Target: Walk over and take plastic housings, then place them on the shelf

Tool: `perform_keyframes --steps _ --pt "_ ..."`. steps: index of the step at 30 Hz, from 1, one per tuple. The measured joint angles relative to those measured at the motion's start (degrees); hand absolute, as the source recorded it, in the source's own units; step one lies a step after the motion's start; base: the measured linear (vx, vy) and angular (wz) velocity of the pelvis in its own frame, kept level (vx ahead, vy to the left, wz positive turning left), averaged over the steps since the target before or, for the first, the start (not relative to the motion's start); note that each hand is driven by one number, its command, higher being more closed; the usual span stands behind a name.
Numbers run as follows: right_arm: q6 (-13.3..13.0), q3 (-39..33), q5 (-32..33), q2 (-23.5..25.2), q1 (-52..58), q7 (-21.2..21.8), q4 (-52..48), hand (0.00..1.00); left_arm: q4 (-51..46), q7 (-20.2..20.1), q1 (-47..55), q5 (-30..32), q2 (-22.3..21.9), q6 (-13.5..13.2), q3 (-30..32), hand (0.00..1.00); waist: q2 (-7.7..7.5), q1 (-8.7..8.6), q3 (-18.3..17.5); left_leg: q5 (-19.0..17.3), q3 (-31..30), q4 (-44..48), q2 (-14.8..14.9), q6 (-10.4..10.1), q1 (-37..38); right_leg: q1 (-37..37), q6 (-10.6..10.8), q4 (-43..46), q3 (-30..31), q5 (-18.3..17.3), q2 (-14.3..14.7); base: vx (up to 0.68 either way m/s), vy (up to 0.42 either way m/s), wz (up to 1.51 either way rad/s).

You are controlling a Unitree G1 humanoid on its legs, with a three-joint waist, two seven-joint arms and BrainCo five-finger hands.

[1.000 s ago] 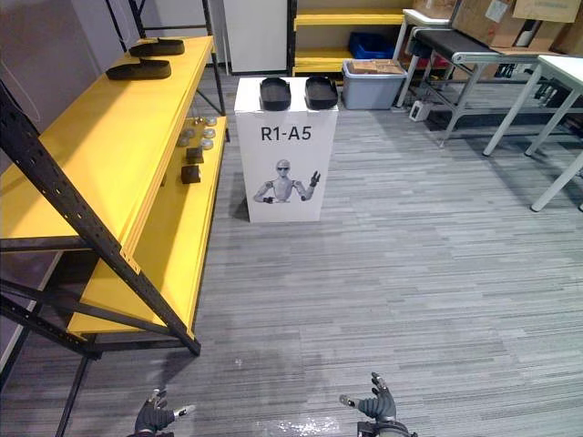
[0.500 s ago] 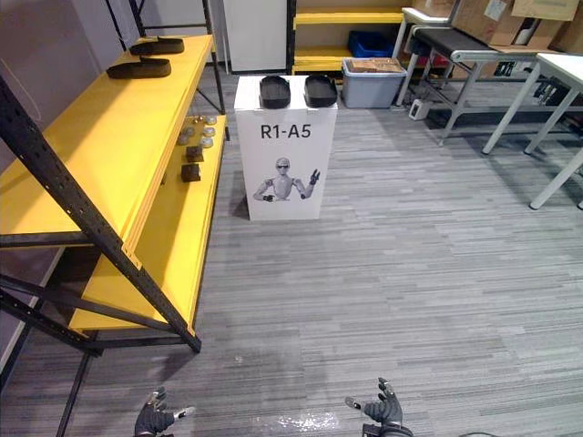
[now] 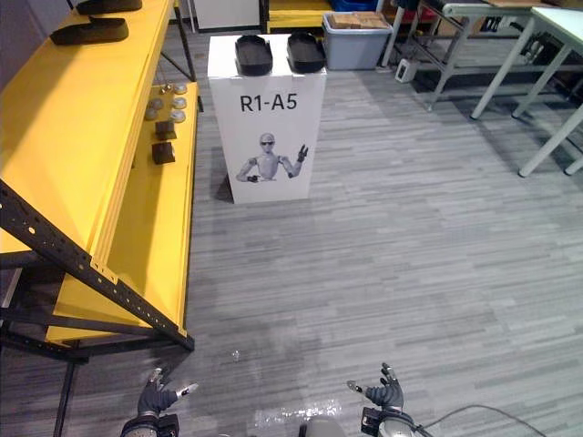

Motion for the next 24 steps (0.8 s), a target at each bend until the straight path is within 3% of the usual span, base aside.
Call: perform_keyframes --steps 2,3,4,5,6,7,8,9,10,11,13,14,17,20,21,22,23,24 --pt "0.00 0.25 0.01 -0.52 -0.69 -0.01 0.02 0.00 0.22 0.03 -1.82 -0.02 0.28 0.06 -0.53 0.00 0.76 -1.12 1.04 -0.15 -2.99 -2.08 1.46 -0.01 2.99 -3.22 -1.29 -7.42 -1.54 1.00 1.35 0.51 -0.012 0.85" --pt "0.00 0.36 0.01 -1.29 -1.55 -0.07 0.07 0.00 0.63 0.14 -3.69 -0.04 0.26 0.04 -0.83 0.00 1.25 -1.80 1.86 -0.18 -4.94 -3.65 3.05 -1.12 5.01 -4.60 -3.32 -15.40 -1.66 3.44 2.95 0.66 -0.099 1.19" --pt "-0.01 0.39 0.01 -1.70 -2.18 -0.32 0.14 0.00 1.02 0.24 -5.13 -0.03 0.68 -0.02 -1.08 0.00 1.17 -1.93 2.27 -0.56 -6.20 -4.32 3.55 -3.07 6.61 -5.08 -3.97 -24.35 -1.18 9.34 3.92 0.57 -0.132 0.88" --pt "-0.02 0.48 0.02 -1.84 -2.16 -0.46 0.19 0.00 1.15 0.30 -5.43 -0.03 1.03 -0.03 -1.11 0.00 0.82 -1.91 2.21 -0.95 -6.44 -4.34 3.70 -3.77 7.25 -5.34 -4.76 -26.82 -1.10 12.43 4.21 0.64 -0.205 0.67" --pt "-0.05 1.00 0.02 -2.14 -2.17 -0.80 0.30 0.00 1.87 0.42 -5.83 0.03 1.32 -0.04 -1.10 0.00 0.09 -2.34 1.84 -2.02 -7.43 -4.07 4.03 -5.68 9.15 -5.02 -7.80 -27.78 -0.73 22.62 4.29 0.55 -0.206 0.40" --pt "0.09 1.25 0.00 -3.15 -3.29 -0.76 0.70 0.00 3.24 0.54 -6.61 0.08 0.42 0.03 -1.05 0.00 2.56 -2.33 1.62 -2.09 -7.74 -2.67 6.46 -6.64 8.98 -5.92 -9.54 -24.22 -2.36 21.28 5.28 0.71 -0.267 0.41" --pt "0.07 1.35 -0.01 -2.94 -4.75 -0.76 0.60 0.00 3.29 0.66 -7.43 0.12 0.07 -0.14 -0.93 0.00 2.87 -2.50 1.57 -0.02 -7.24 2.49 6.99 -9.96 6.56 -6.11 -10.52 -22.33 -3.09 17.77 5.71 0.69 -0.257 0.16" --pt "0.07 1.46 -0.01 -2.72 -5.20 -0.73 0.57 0.00 3.30 0.92 -7.62 0.09 -0.28 -0.15 -0.77 0.00 2.87 -2.37 1.64 1.83 -6.59 6.57 7.34 -10.74 4.77 -5.30 -10.86 -22.04 -3.18 16.40 6.04 0.81 -0.289 0.20" --pt "0.05 2.59 0.10 -2.56 -4.71 -0.76 0.12 0.00 3.36 1.14 -7.06 0.04 -2.15 -0.14 0.37 0.00 3.65 -2.50 2.15 13.38 -4.96 26.16 9.47 -9.15 -1.39 2.58 -11.71 -25.57 -3.88 13.77 8.05 0.66 -0.225 0.10" --pt "0.04 2.82 0.13 -2.47 -4.55 -0.76 0.09 0.00 3.34 1.15 -6.86 0.02 -2.41 -0.14 0.47 0.00 3.66 -2.37 2.23 16.68 -4.78 29.18 10.03 -9.17 -2.38 4.25 -11.88 -26.67 -3.76 13.63 8.47 0.62 -0.208 0.07" --pt "-0.02 3.56 0.51 -0.61 -4.08 -0.98 -0.81 0.00 2.61 0.72 -6.29 0.02 -3.14 -0.28 0.24 0.00 2.77 0.02 2.96 13.08 -0.71 51.26 14.54 -9.02 -12.87 16.55 -12.97 -34.70 -2.01 12.90 11.16 0.59 -0.199 -0.23" --pt "-0.08 3.62 0.75 -0.30 -4.14 -1.14 -1.20 0.00 2.54 0.71 -6.28 0.02 -3.30 -0.28 0.20 0.00 2.42 0.52 3.06 12.12 0.09 53.06 14.74 -9.17 -15.56 18.58 -13.05 -36.29 -1.37 12.84 11.26 0.64 -0.173 -0.37" --pt "-0.30 3.56 1.69 0.59 -5.23 -1.23 -1.07 0.00 2.45 0.75 -5.83 0.02 -3.79 -0.25 -0.25 0.00 1.79 2.35 3.36 7.84 3.22 44.80 13.35 -9.55 -26.34 26.14 -12.87 -42.98 1.35 12.58 11.23 0.55 -0.052 -0.42" --pt "-0.28 1.95 1.72 0.42 -6.99 -1.28 1.77 0.00 2.48 0.73 -4.81 0.01 -4.57 -0.16 -0.39 0.00 2.03 3.44 3.53 8.74 -0.20 13.69 7.34 -10.02 -26.64 29.83 -10.95 -43.53 5.10 9.26 10.06 0.43 0.100 -0.56" --pt "-0.22 1.71 1.70 0.32 -6.94 -1.47 3.01 0.00 2.66 0.76 -4.57 0.02 -4.59 -0.15 -0.39 0.00 2.24 3.87 3.20 14.31 -2.12 7.05 6.22 -9.11 -25.65 30.68 -9.88 -43.23 6.98 7.43 9.93 0.45 0.156 -0.71" --pt "-0.19 1.83 1.62 0.38 -6.85 -1.48 3.46 0.00 2.79 0.79 -4.24 0.02 -4.52 -0.15 -0.40 0.00 1.77 4.29 2.79 16.01 -2.37 7.14 5.60 -7.76 -24.93 30.85 -9.48 -42.66 8.12 6.16 9.54 0.47 0.173 -0.76" --pt "-0.19 1.82 1.55 0.64 -6.28 -1.48 3.64 0.00 2.83 0.80 -3.95 0.02 -4.50 -0.14 -0.34 0.00 1.24 4.40 1.85 15.88 -2.50 8.59 4.12 -4.79 -24.81 30.20 -8.31 -39.15 9.41 2.73 8.16 0.51 0.160 -0.67" --pt "-0.18 1.77 1.27 0.75 -5.64 -1.44 3.66 0.00 2.91 0.75 -4.14 0.00 -4.35 -0.04 -0.44 0.00 -0.13 4.40 1.91 13.55 -0.20 9.45 3.26 -3.29 -23.68 28.02 -5.98 -31.70 10.33 -1.14 6.26 0.49 0.146 -0.61"
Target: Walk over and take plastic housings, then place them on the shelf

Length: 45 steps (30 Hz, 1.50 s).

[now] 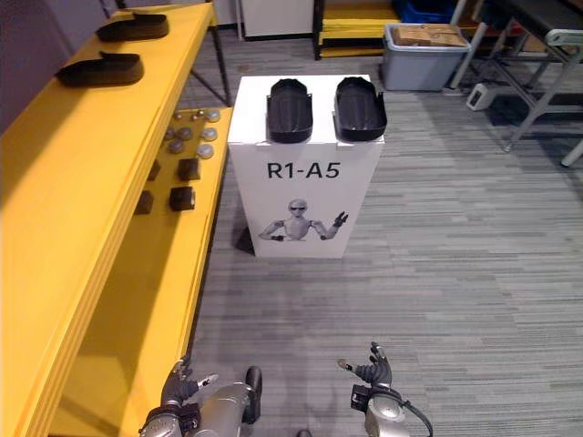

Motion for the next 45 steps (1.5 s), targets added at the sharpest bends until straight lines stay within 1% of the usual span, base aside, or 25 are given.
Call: perform_keyframes --steps 1,2,3,4,5,8,10,11,12,13,14,15,16,17,19,21,22,25,26,27,29,30,34,39,45 --pt "0.03 0.02 -0.09 0.00 0.42 0.06 0.10 0.00 0.02 0.01 -0.20 -0.01 0.02 0.06 -0.11 0.00 -0.22 0.05 0.03 -1.13 0.88 0.01 -0.24 0.58 1.03 -1.83 1.71 4.83 -0.29 -1.05 -0.81 0.56 0.174 -0.63" --pt "0.03 0.08 -0.16 0.20 0.52 0.19 0.08 0.00 0.01 0.05 -0.11 -0.02 0.34 0.08 -1.05 0.00 -0.35 -0.02 -0.05 -2.76 2.18 -0.17 -0.63 1.23 3.74 -5.56 3.11 16.08 -0.79 -1.41 -1.98 0.45 0.154 -0.52" --pt "0.04 0.15 -0.20 0.54 0.99 0.27 0.17 0.00 0.04 0.05 0.00 -0.02 1.19 0.08 -2.00 0.00 -0.61 -0.53 -0.02 -4.33 2.81 -0.28 -1.11 2.19 6.26 -8.76 5.48 25.69 -2.12 -0.45 -3.38 0.56 0.174 -0.39" --pt "0.07 0.54 -0.24 0.75 1.35 0.37 0.54 0.00 0.34 -0.04 0.03 -0.02 1.78 0.10 -3.16 0.00 -0.82 -1.38 -0.03 -5.79 3.09 -0.24 -1.45 2.83 8.66 -10.92 6.15 32.16 -4.05 -0.94 -4.94 0.48 0.117 -0.14" --pt "0.08 0.66 -0.45 0.95 2.02 0.61 0.79 0.00 0.77 -0.06 -0.23 -0.03 2.33 0.18 -3.93 0.00 -0.87 -1.89 -0.12 -7.50 3.14 -0.49 -1.58 3.20 11.61 -13.14 5.66 36.49 -6.98 -1.22 -6.92 0.48 0.100 -0.02" --pt "0.15 0.75 -1.17 0.90 2.05 0.73 1.85 0.00 2.14 0.05 -1.45 -0.08 3.35 0.21 -3.82 0.00 -0.91 -2.82 -0.23 -8.17 1.88 -5.02 -1.03 3.08 17.99 -19.03 5.42 33.46 -12.83 -1.44 -9.63 0.51 0.023 0.12" --pt "0.14 1.08 -1.16 0.71 1.45 0.75 3.53 0.00 2.14 0.21 -1.61 -0.52 4.03 0.21 -3.75 0.00 -0.64 -2.85 -0.10 -8.50 1.72 -7.66 0.84 2.36 21.22 -21.82 5.19 25.28 -12.83 -1.10 -8.28 0.48 -0.065 0.12" --pt "0.15 1.93 -1.17 0.37 0.96 0.80 4.05 0.00 2.18 0.26 -1.65 -1.14 4.25 0.21 -3.72 0.00 -0.35 -2.86 0.01 -9.13 1.56 -8.38 2.12 1.25 22.70 -22.58 4.34 19.40 -12.42 -0.24 -6.98 0.50 -0.114 0.08" --pt "0.15 2.09 -1.16 0.42 0.99 0.82 4.17 0.00 2.40 0.38 -1.64 -1.20 4.60 0.21 -3.71 0.00 -0.26 -2.86 -0.01 -10.09 0.99 -8.93 3.30 -0.42 23.99 -23.55 4.13 11.06 -11.01 3.15 -5.38 0.61 -0.179 0.23" --pt "0.16 2.25 -1.16 0.30 1.49 0.80 4.26 0.00 3.07 0.49 -1.66 -1.22 4.89 0.20 -3.76 0.00 -1.17 -3.06 -0.54 -11.15 0.02 -9.19 3.80 -2.26 25.32 -23.12 3.15 3.97 -8.61 12.34 -4.19 0.53 -0.192 0.34" --pt "0.16 2.31 -1.16 0.23 2.05 0.79 4.30 0.00 3.66 0.49 -1.69 -1.22 5.07 0.21 -3.75 0.00 -1.44 -3.33 -0.88 -11.63 -0.81 -9.12 3.81 -3.07 25.76 -22.40 2.24 2.88 -7.42 18.58 -3.89 0.54 -0.227 0.34" --pt "0.29 2.29 -1.16 -1.06 2.00 0.75 4.93 0.00 5.09 0.52 -2.09 -1.23 3.95 0.26 -3.73 0.00 0.46 -3.12 -1.61 -11.64 -2.08 -8.25 5.86 -4.25 25.85 -21.97 0.50 3.89 -8.23 17.43 -2.25 0.52 -0.267 0.26" --pt "0.29 2.06 -1.15 -1.28 1.56 0.71 4.45 0.00 5.07 0.52 -2.42 -1.21 3.13 0.21 -3.61 0.00 0.57 -3.09 -1.67 -10.38 -3.04 -5.07 6.25 -6.24 24.26 -21.88 -0.21 4.89 -8.86 15.00 -2.42 0.51 -0.273 0.21" --pt "0.29 1.86 -1.15 -1.39 1.66 0.71 4.08 0.00 5.07 0.55 -2.70 -1.21 2.48 0.21 -3.42 0.00 0.82 -3.11 -1.54 -9.71 -3.36 -2.23 6.47 -7.13 23.29 -21.21 -0.37 5.13 -9.40 14.22 -2.49 0.46 -0.277 0.46" --pt "0.29 2.42 -0.74 -1.07 3.06 0.63 1.71 0.00 4.60 0.57 -3.08 -1.29 -0.21 0.20 -1.33 0.00 1.08 -3.60 -0.98 -3.11 -4.03 20.11 8.11 -7.11 14.48 -14.02 -1.60 2.32 -11.94 12.12 -2.83 0.40 -0.235 0.61" --pt "0.22 2.72 0.56 -0.14 3.55 0.34 -0.05 0.00 4.34 0.45 -3.07 -1.86 -0.48 0.16 -1.61 0.00 0.78 -2.57 -0.76 -5.95 -1.80 28.53 9.96 -8.18 9.70 -8.69 -1.98 -0.94 -12.50 11.87 -2.47 0.31 -0.143 0.17" --pt "0.15 2.62 0.99 0.02 3.43 0.18 -0.69 0.00 4.24 0.45 -3.07 -2.24 -0.48 0.16 -1.59 0.00 0.75 -2.35 -0.79 -6.61 -1.09 28.52 10.27 -8.30 8.27 -7.52 -1.98 -1.89 -12.51 11.87 -2.58 0.30 -0.061 -0.07" --pt "-0.04 1.35 1.39 0.51 3.32 -0.03 -2.10 0.00 4.25 0.53 -3.02 -2.35 -0.46 0.15 -1.57 0.00 1.31 -1.39 -1.03 -6.19 1.11 12.84 10.74 -8.28 5.78 -5.02 -1.11 -4.49 -12.48 11.44 -2.88 0.18 0.063 -0.09" --pt "-0.04 1.12 1.39 0.27 3.79 -0.23 -2.10 0.00 4.63 0.50 -2.90 -2.35 -0.63 0.17 -1.69 0.00 2.27 -1.56 -1.62 -2.07 0.56 2.04 10.31 -7.91 6.43 -4.75 -0.05 -4.62 -12.65 10.82 -2.29 0.13 0.162 0.07" --pt "-0.01 0.16 1.38 0.38 3.94 -0.44 -1.17 0.00 5.48 0.50 -2.73 -2.35 -0.51 0.17 -1.68 0.00 2.88 -1.53 -2.28 -0.38 -0.01 -3.18 9.90 -6.93 7.45 -4.55 1.03 -4.55 -12.46 10.11 -1.92 0.17 0.186 0.14" --pt "0.13 -0.53 1.37 0.93 4.66 -0.56 -0.85 0.00 6.74 0.54 -3.23 -2.36 0.68 0.22 -1.66 0.00 0.53 -1.61 -2.44 0.90 0.65 -7.09 7.27 -5.99 9.65 -4.37 2.21 -4.32 -12.16 9.38 -4.50 0.16 0.136 0.10" --pt "0.12 -1.19 1.37 0.79 4.99 -0.63 -0.96 0.00 7.35 0.56 -2.96 -2.35 1.33 0.24 -1.68 0.00 -0.10 -1.62 -2.78 1.17 1.50 -8.61 6.02 -5.57 10.76 -4.36 2.95 -3.90 -11.72 8.90 -5.81 0.15 0.122 -0.05" --pt "0.13 -3.16 2.36 0.61 3.72 -1.19 -1.84 0.00 8.85 0.61 -2.60 -2.32 3.51 0.24 -1.58 0.00 -0.26 -1.75 -3.04 1.52 4.27 -12.19 4.14 -5.02 13.98 -4.31 3.97 -3.87 -9.05 8.46 -7.67 0.11 0.101 -0.29" --pt "0.21 -9.10 2.48 -1.89 3.41 -2.94 -12.80 0.00 8.71 0.53 -2.18 -2.31 5.05 0.21 -1.55 0.00 -0.69 -2.98 -3.34 1.74 6.50 -14.87 3.83 -4.72 15.84 -4.60 4.33 -4.78 -6.54 8.74 -7.45 0.05 0.032 -0.21" --pt "0.32 -10.49 0.99 -6.90 3.61 -3.80 -27.73 0.00 8.30 0.14 0.14 -2.25 5.01 0.17 -1.92 0.00 -1.08 -4.55 -4.75 3.43 8.05 -19.15 3.34 -4.03 16.85 -6.14 4.54 -4.88 -4.69 9.38 -7.45 0.04 0.021 -0.17"
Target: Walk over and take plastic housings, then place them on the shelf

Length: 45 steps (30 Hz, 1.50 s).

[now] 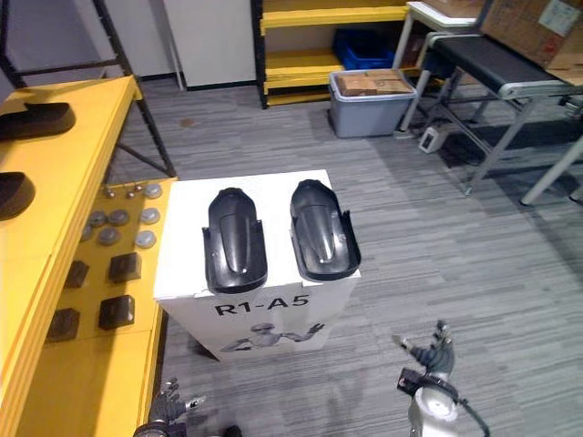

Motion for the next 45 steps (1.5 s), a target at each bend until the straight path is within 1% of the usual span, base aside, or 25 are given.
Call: perform_keyframes --steps 2,4,7,9,11,12,15,17,19,21,22,24,27,30,34,37,39,40,42,43,45 --pt "-0.01 -0.50 -1.14 -0.32 -0.85 0.00 -3.80 0.00 -0.03 -0.39 0.12 0.01 0.06 -0.05 -0.69 0.00 0.00 0.09 -0.01 0.67 -0.09 -1.10 -0.08 0.15 0.38 0.01 -0.04 -0.36 0.06 0.72 0.09 0.00 0.000 0.00" --pt "-0.07 0.45 -2.54 -1.43 -2.59 0.00 -6.78 0.00 -0.04 -1.21 0.40 0.08 0.07 -0.33 -1.53 0.00 -0.02 0.23 -0.04 1.27 -0.09 -1.92 -0.25 0.33 0.40 -0.04 -0.04 -0.98 0.26 1.41 0.07 -0.02 0.019 0.00" --pt "-0.51 4.10 -5.05 -4.09 -6.76 0.06 -9.34 0.00 -0.03 -2.15 1.58 0.13 0.05 -0.55 -2.40 0.00 -0.29 0.36 -0.22 2.53 -0.20 -3.48 -0.97 0.67 0.74 -0.02 0.24 -1.80 0.53 2.07 -0.39 -0.07 0.042 0.02" --pt "-1.00 7.95 -6.32 -5.19 -10.88 0.25 -9.27 0.00 -0.01 -2.46 2.31 0.14 0.32 -0.76 -2.45 0.00 -0.43 0.48 -0.27 4.22 -0.74 -5.62 -1.48 0.89 0.86 -0.18 0.20 -2.74 0.35 2.63 -0.56 -0.09 0.024 0.10" --pt "-1.03 10.62 -7.18 -5.77 -13.35 0.38 -7.81 0.00 0.02 -2.60 2.51 0.06 0.30 -0.92 -2.58 0.00 -0.41 0.74 -0.28 6.06 -1.79 -8.12 -1.86 0.97 1.75 -0.33 0.27 -2.77 -0.57 2.72 -0.67 -0.10 0.006 0.24" --pt "-1.01 11.90 -7.58 -5.89 -15.10 0.46 -6.12 0.00 -0.03 -2.60 2.34 0.05 0.32 -1.07 -3.06 0.00 -0.42 1.41 -0.29 6.73 -2.27 -9.44 -1.99 1.01 2.14 -0.42 0.29 -2.83 -0.75 2.74 -0.65 -0.10 0.002 0.20" --pt "-0.91 14.94 -8.15 -5.77 -20.75 0.32 -0.15 0.00 -0.31 -2.58 2.29 0.00 0.29 -1.51 -3.13 0.00 -0.39 2.42 -0.28 7.05 -3.43 -9.45 -2.36 1.18 1.88 -0.41 0.28 -2.92 -1.16 2.79 -0.83 -0.08 0.008 0.11" --pt "-0.57 15.64 -9.21 -5.72 -23.51 0.23 3.22 0.00 -0.44 -2.58 2.25 0.01 0.29 -1.53 -3.13 0.00 -0.37 2.70 -0.27 7.17 -4.18 -9.45 -2.63 1.34 1.69 -0.33 0.30 -3.05 -1.58 2.80 -0.99 -0.03 0.008 0.13" --pt "1.23 15.54 -12.11 -5.63 -26.80 -1.54 7.91 0.00 -0.84 -2.36 2.20 -0.05 0.04 -1.69 -3.12 0.00 -0.31 3.54 -0.22 7.37 -4.94 -9.44 -2.95 1.61 1.36 -0.03 0.29 -3.63 -1.90 2.86 -1.13 0.00 0.005 0.15" --pt "2.53 15.46 -14.24 -5.52 -28.74 -2.84 10.31 0.00 -1.06 -2.18 2.20 -0.07 0.01 -1.69 -3.11 0.00 -0.21 3.76 -0.10 7.48 -5.33 -9.43 -3.15 1.76 0.98 0.00 0.45 -4.09 -2.12 3.03 -1.23 0.02 0.005 0.10" --pt "3.58 15.17 -15.43 -5.32 -29.85 -4.33 11.69 0.00 -1.11 -2.01 2.21 -0.08 0.02 -1.69 -3.11 0.00 -0.17 3.75 -0.07 7.56 -5.79 -9.42 -3.28 1.85 0.65 0.03 0.55 -4.40 -2.48 3.11 -1.30 0.05 0.003 0.14" --pt "5.03 12.28 -17.00 -3.44 -31.51 -6.78 13.85 0.00 -1.19 -1.59 2.20 -0.13 -0.01 -1.67 -3.10 0.00 -0.10 3.75 0.20 7.70 -6.57 -9.40 -3.40 1.88 0.40 0.79 0.64 -5.37 -3.54 3.49 -1.31 0.06 -0.011 0.19" --pt "6.58 10.72 -18.18 -3.17 -32.70 -9.68 15.97 0.00 -1.45 -0.86 2.16 -0.31 -0.36 -1.67 -3.10 0.00 0.23 3.89 0.66 7.70 -7.70 -9.41 -3.43 1.88 0.38 1.31 0.53 -5.93 -3.97 3.56 -1.25 0.04 -0.022 0.10" --pt "7.82 7.31 -18.47 -2.89 -35.26 -12.58 20.13 0.00 -1.51 -0.60 2.07 -1.39 -1.11 -1.68 -3.09 0.00 1.04 3.76 1.79 7.70 -7.82 -9.43 -3.42 1.87 0.37 1.37 0.51 -5.93 -4.01 3.57 -1.23 0.00 -0.005 0.02" --pt "8.70 5.38 -17.31 -3.07 -37.26 -12.71 27.30 0.00 -1.51 -0.49 1.91 -2.27 -1.09 -1.68 -3.14 0.00 1.26 3.49 2.80 7.68 -7.82 -9.48 -3.41 1.85 0.37 1.35 0.51 -5.92 -4.02 3.57 -1.24 -0.01 0.001 0.00" --pt "8.68 5.27 -15.04 -3.78 -40.34 -10.66 32.90 0.00 -1.24 -0.51 1.61 -2.36 -0.91 -1.68 -3.23 0.00 1.35 3.17 3.39 7.63 -7.66 -9.69 -3.42 1.78 0.39 1.29 0.48 -5.93 -3.92 3.59 -1.26 -0.01 0.002 -0.01" --pt "8.41 5.35 -13.35 -4.34 -42.22 -8.15 35.75 0.00 -0.24 -0.60 0.85 -2.36 -0.39 -1.66 -4.16 0.00 1.36 3.24 3.43 7.59 -7.65 -9.71 -3.38 1.73 0.40 1.34 0.47 -6.00 -3.96 3.58 -1.25 0.00 0.000 0.00" --pt "8.38 5.34 -13.07 -4.34 -42.59 -7.59 36.18 1.00 0.04 -0.67 0.67 -2.35 -0.32 -1.65 -4.21 0.00 1.37 3.22 3.44 7.59 -7.63 -9.71 -3.38 1.72 0.41 1.36 0.47 -6.04 -3.95 3.58 -1.25 0.00 0.000 0.00" --pt "8.12 5.43 -11.53 -4.44 -43.19 -5.76 37.04 1.00 0.71 -0.84 0.10 -2.35 -0.18 -1.51 -4.21 0.00 1.36 3.21 3.75 7.53 -7.64 -9.73 -3.37 1.63 0.81 1.98 0.46 -6.29 -4.06 3.58 -1.25 0.00 0.000 0.00" --pt "7.50 5.56 -10.10 -4.40 -43.23 -4.65 37.41 1.00 0.80 -0.90 -0.25 -2.34 -0.13 -1.46 -4.23 0.00 1.29 3.23 4.42 7.34 -7.60 -9.75 -3.35 1.38 1.59 2.88 0.46 -6.64 -4.11 3.57 -1.23 0.00 0.000 0.00" --pt "6.39 5.80 -7.65 -4.51 -43.23 -3.73 38.14 1.00 1.09 -1.04 -0.47 -2.32 -0.02 -1.42 -4.33 0.00 1.30 3.21 4.49 7.16 -7.48 -9.76 -3.25 1.13 1.81 3.09 0.45 -6.80 -4.02 3.56 -1.16 0.00 -0.003 -0.02"
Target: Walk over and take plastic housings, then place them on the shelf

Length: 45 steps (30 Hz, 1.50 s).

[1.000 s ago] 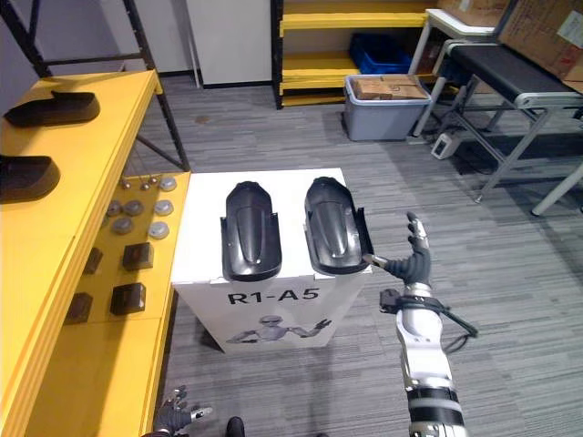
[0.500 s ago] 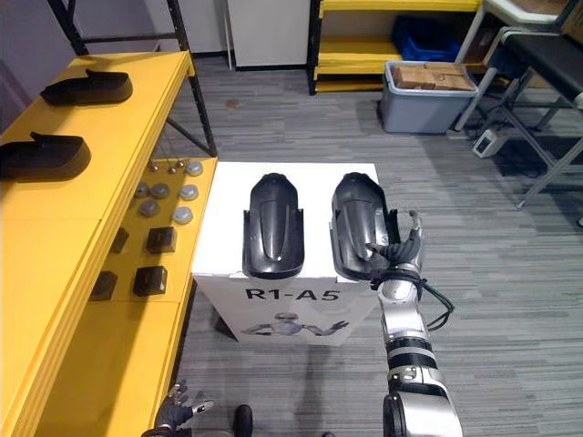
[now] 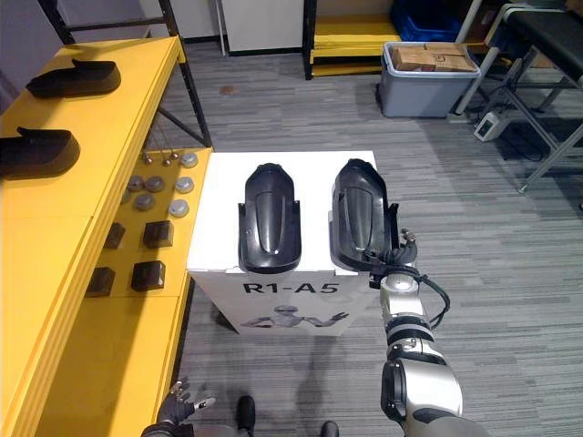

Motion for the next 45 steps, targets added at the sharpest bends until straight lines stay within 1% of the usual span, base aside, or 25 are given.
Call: perform_keyframes --steps 4,8,13,16,18,19,21,22,24,25,27,28,29,31,32,34,36,37,38,41,42,43,45 --pt "-1.28 0.21 5.09 -1.16 0.16 0.43 1.02 1.00 0.58 -0.21 -0.47 0.00 0.13 0.21 -0.03 0.00 -0.02 -0.07 0.19 -0.30 0.74 0.01 0.33 -0.43 0.01 0.01 0.00 -0.23 0.52 -0.01 0.26 0.01 -0.008 -0.09" --pt "-1.72 0.26 7.18 -1.28 1.40 0.49 0.23 1.00 1.21 -0.17 -0.83 0.01 0.23 0.39 -0.04 0.00 -0.08 -0.25 0.23 -0.32 1.32 0.03 0.47 -0.47 0.62 0.51 0.00 -0.28 0.85 -0.02 0.36 0.04 -0.010 -0.09" --pt "-1.73 1.87 7.66 -0.72 6.72 0.45 -7.46 1.00 1.18 -0.12 -0.97 0.02 0.38 0.48 0.00 0.00 -0.16 -0.25 0.23 -0.60 1.37 0.02 0.92 -0.88 1.19 0.90 -0.01 -0.27 0.87 -0.02 0.71 -0.01 -0.005 -0.01" --pt "-1.61 1.45 6.39 0.00 11.70 0.12 -14.99 1.00 -0.28 0.01 -0.34 0.03 0.32 0.69 0.18 0.00 -0.19 -0.44 0.23 -0.63 1.25 0.03 0.96 -0.91 1.09 0.78 -0.01 -0.24 0.86 -0.02 0.73 -0.04 0.000 0.01" --pt "-1.55 1.28 4.62 1.48 15.42 -0.20 -21.58 1.00 -4.53 0.11 1.45 0.06 0.27 0.79 0.45 0.00 -0.22 -1.50 0.21 -0.62 1.03 0.04 0.94 -0.90 0.94 0.65 0.00 -0.15 0.79 -0.01 0.71 -0.04 0.004 0.02" --pt "-1.55 1.20 4.33 1.77 16.31 -0.25 -23.31 1.00 -5.72 0.11 1.87 0.07 0.20 0.81 0.71 0.00 -0.23 -1.63 0.20 -0.62 1.00 0.04 0.93 -0.90 0.94 0.63 0.00 -0.11 0.80 -0.01 0.70 -0.04 0.005 0.00" --pt "-1.62 -0.08 2.88 2.75 19.18 -1.11 -31.85 1.00 -12.06 0.27 3.26 0.06 -0.51 0.82 2.99 0.00 -0.25 -1.93 0.05 -0.58 0.71 0.05 0.92 -0.84 0.81 0.16 0.01 0.02 0.67 -0.01 0.70 -0.05 0.005 0.04" --pt "-1.64 -0.20 2.32 2.75 19.46 -1.45 -33.38 1.00 -13.52 0.29 3.52 0.06 -0.57 0.73 3.55 0.00 -0.28 -2.09 -0.09 -0.54 0.54 0.05 0.91 -0.79 0.63 0.05 0.01 0.02 0.63 -0.01 0.70 -0.04 0.001 0.09" --pt "-1.70 -0.40 0.28 2.74 20.99 -2.62 -39.30 1.00 -20.21 0.56 5.02 0.00 -0.99 0.51 5.58 0.00 -0.59 -2.24 -0.79 -0.33 0.32 0.27 1.00 -0.72 0.02 -0.49 0.03 0.08 0.62 0.01 0.71 0.00 0.001 0.06" --pt "-1.71 -0.38 0.00 2.75 21.33 -2.67 -40.42 1.00 -21.87 0.74 5.28 -0.05 -1.13 0.47 5.98 0.00 -0.66 -2.24 -0.96 -0.33 0.31 0.28 1.00 -0.72 0.02 -0.48 0.03 0.07 0.62 0.01 0.71 0.00 0.000 0.00" --pt "-1.73 -0.38 -1.04 3.35 22.79 -3.19 -45.59 1.00 -28.39 1.45 6.32 -0.12 -2.02 0.38 7.06 0.00 -0.75 -2.24 -1.45 -0.32 0.20 0.30 0.94 -0.71 -0.03 -0.44 0.03 0.05 0.50 0.01 0.69 0.00 0.000 0.00" --pt "-2.29 -0.37 -2.13 4.43 23.07 -3.58 -49.07 1.00 -33.11 1.90 6.71 -0.61 -2.73 -0.13 7.62 0.00 -0.72 -2.37 -1.61 -0.31 0.18 0.30 0.94 -0.71 -0.05 -0.27 0.03 0.06 0.51 0.01 0.68 0.00 0.000 0.00" --pt "-2.49 -0.37 -2.21 4.66 23.07 -3.63 -49.67 1.00 -33.90 1.97 6.68 -0.73 -2.79 -0.24 7.62 0.00 -0.71 -2.38 -1.67 -0.31 0.17 0.31 0.94 -0.71 -0.06 -0.24 0.03 0.06 0.50 0.01 0.68 0.00 0.000 0.00" --pt "-4.09 0.19 -2.28 6.58 23.14 -4.34 -53.55 1.00 -39.02 2.52 6.15 -1.21 -3.44 -1.33 7.56 0.00 -0.73 -2.50 -2.42 -0.30 0.00 0.31 0.94 -0.71 -0.07 -0.24 0.04 0.07 0.34 0.01 0.68 0.00 0.000 0.02" --pt "-4.40 0.47 -2.31 7.15 23.15 -4.44 -54.48 1.00 -40.15 2.60 6.07 -1.53 -3.61 -1.61 7.54 0.00 -0.73 -2.62 -2.64 -0.30 -0.06 0.31 0.94 -0.71 -0.07 -0.25 0.04 0.07 0.29 0.01 0.67 -0.02 0.001 0.04" --pt "-5.69 2.93 -2.63 8.61 23.78 -4.71 -58.38 1.00 -44.30 2.91 5.54 -2.18 -3.83 -2.53 7.32 0.00 -0.71 -2.81 -3.34 -0.30 -0.08 0.31 0.94 -0.71 -0.01 -0.25 0.04 0.07 0.26 0.01 0.67 0.00 0.000 0.00" --pt "-6.84 4.80 -3.54 9.71 24.54 -4.68 -60.71 1.00 -46.29 3.74 4.61 -2.29 -3.85 -2.97 6.45 0.00 -0.73 -2.78 -3.76 -0.23 -0.18 0.31 0.94 -0.70 0.02 -0.24 0.04 0.10 0.18 0.00 0.67 0.00 0.000 0.00" --pt "-7.55 6.54 -3.54 10.22 25.04 -4.64 -61.59 1.00 -47.59 4.02 3.97 -3.41 -3.85 -3.06 5.03 0.00 -0.74 -2.75 -4.12 -0.20 -0.20 0.31 0.94 -0.68 0.05 -0.23 0.05 0.15 0.16 0.00 0.66 0.00 0.000 0.00" --pt "-7.64 7.33 -3.54 10.32 25.14 -4.63 -61.86 1.00 -48.31 4.02 3.65 -3.63 -3.82 -3.12 4.28 0.00 -0.72 -2.77 -4.28 -0.18 -0.20 0.31 0.92 -0.67 0.08 -0.23 0.05 0.20 0.16 0.00 0.64 0.00 0.000 0.00" --pt "-8.37 12.26 -3.52 11.73 25.17 -3.82 -62.99 1.00 -50.12 3.95 0.86 -5.92 -3.81 -3.88 -1.40 0.00 -0.69 -2.80 -4.85 0.00 -0.21 0.31 0.90 -0.62 0.23 -0.25 0.07 0.57 0.17 -0.02 0.61 -0.02 0.004 0.00" --pt "-8.95 14.36 -3.52 12.30 25.18 -3.47 -63.06 1.00 -50.12 3.90 -0.70 -7.21 -3.81 -3.99 -3.78 0.00 -0.69 -2.84 -5.07 0.05 -0.20 0.30 0.90 -0.61 0.32 -0.24 0.07 0.69 0.18 -0.03 0.61 -0.04 0.004 0.00" --pt "-9.22 15.53 -3.52 12.43 25.19 -3.23 -63.11 1.00 -50.12 3.79 -1.44 -8.45 -3.77 -4.06 -4.75 0.00 -0.69 -2.88 -5.16 0.08 -0.21 0.30 0.91 -0.60 0.34 -0.24 0.07 0.74 0.18 -0.03 0.61 -0.04 0.005 -0.01" --pt "-9.81 20.26 -3.55 12.48 25.33 -1.84 -63.29 1.00 -50.11 3.54 -3.90 -12.05 -3.81 -4.09 -8.99 0.00 -0.71 -3.00 -5.58 0.19 -0.17 0.30 0.91 -0.60 0.41 -0.30 0.07 0.96 0.26 -0.03 0.61 -0.04 0.005 -0.01"
